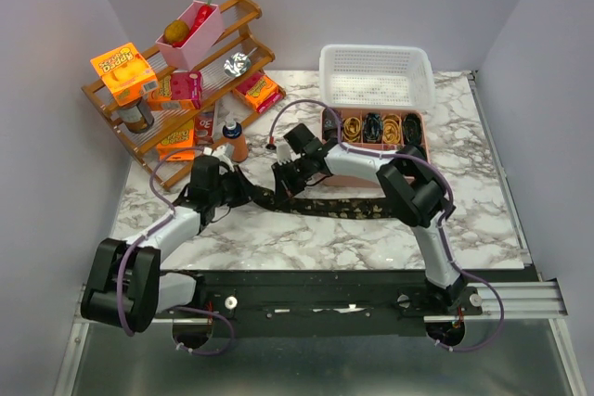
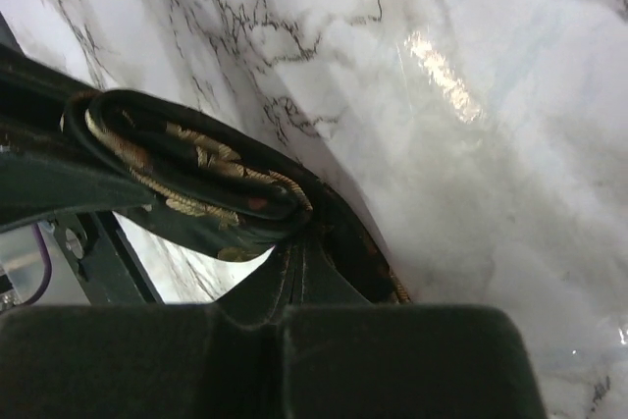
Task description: Roll the ties
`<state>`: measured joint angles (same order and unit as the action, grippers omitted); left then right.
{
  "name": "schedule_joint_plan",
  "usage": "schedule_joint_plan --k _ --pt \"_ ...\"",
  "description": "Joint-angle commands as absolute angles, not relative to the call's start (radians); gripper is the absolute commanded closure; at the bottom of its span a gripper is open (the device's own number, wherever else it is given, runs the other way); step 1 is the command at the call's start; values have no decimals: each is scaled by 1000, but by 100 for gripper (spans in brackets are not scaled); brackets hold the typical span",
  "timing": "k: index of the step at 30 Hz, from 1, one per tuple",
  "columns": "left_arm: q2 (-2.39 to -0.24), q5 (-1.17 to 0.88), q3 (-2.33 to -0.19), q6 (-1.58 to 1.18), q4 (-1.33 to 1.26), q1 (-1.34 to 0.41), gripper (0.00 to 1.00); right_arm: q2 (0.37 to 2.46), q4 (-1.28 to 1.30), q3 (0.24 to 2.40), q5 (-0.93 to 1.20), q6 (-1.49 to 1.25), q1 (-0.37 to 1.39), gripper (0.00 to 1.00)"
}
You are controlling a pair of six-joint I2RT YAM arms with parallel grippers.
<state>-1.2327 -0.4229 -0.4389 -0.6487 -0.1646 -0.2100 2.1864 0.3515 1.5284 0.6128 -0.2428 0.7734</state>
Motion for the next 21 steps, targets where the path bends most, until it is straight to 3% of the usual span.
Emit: schedule_joint_plan --k 1,11,21 --pt "-1192 -298 -482 -589 -42 -252 100 2232 373 1583 632 -242 778 99" --pt "-1207 -59 -597 -543 146 -393 100 2264 385 1631 653 -253 778 99" --pt "-1296 15 -701 -552 167 -524 100 2269 393 1632 649 -252 778 99"
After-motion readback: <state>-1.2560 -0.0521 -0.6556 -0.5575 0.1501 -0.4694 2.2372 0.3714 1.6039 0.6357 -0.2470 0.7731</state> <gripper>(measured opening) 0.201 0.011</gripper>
